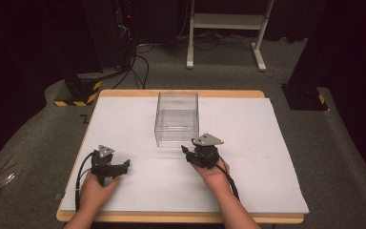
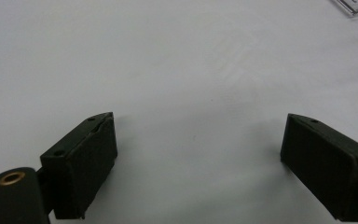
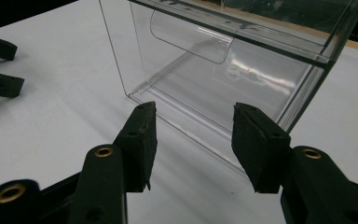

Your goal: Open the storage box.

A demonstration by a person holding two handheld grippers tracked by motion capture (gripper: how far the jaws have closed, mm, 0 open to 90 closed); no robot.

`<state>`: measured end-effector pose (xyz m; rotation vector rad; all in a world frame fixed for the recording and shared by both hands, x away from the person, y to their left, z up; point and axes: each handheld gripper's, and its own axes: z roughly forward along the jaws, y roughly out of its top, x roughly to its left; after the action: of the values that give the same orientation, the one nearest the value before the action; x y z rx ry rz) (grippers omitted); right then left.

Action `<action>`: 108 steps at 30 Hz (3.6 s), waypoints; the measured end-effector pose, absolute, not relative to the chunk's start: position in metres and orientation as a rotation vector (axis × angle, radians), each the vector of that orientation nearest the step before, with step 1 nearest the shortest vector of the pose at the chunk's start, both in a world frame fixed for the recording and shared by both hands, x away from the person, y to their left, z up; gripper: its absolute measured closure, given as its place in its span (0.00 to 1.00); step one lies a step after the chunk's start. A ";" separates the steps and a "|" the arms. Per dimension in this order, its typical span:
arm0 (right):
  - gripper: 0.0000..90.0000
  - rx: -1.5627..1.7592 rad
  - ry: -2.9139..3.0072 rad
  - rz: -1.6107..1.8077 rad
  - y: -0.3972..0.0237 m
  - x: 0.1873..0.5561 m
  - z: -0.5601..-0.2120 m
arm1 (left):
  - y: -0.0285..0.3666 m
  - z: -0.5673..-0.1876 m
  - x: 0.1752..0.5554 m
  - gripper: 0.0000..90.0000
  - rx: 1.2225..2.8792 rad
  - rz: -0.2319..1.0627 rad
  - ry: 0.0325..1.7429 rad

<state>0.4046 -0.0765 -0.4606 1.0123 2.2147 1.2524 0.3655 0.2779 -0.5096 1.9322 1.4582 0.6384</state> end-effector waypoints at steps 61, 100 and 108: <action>0.87 0.918 2.234 1.505 -0.078 0.446 -0.469 | 0.278 -0.510 0.365 0.12 1.936 0.640 1.457; 0.88 0.848 2.285 1.593 -0.086 0.433 -0.471 | 0.278 -0.510 0.365 0.12 1.935 0.640 1.457; 0.89 0.824 2.293 1.596 -0.087 0.426 -0.470 | 0.278 -0.510 0.365 0.12 1.935 0.640 1.457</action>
<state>0.4263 -0.0866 -0.4699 0.8240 2.2926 1.5963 0.3653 0.2779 -0.5096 1.9349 1.4574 0.6401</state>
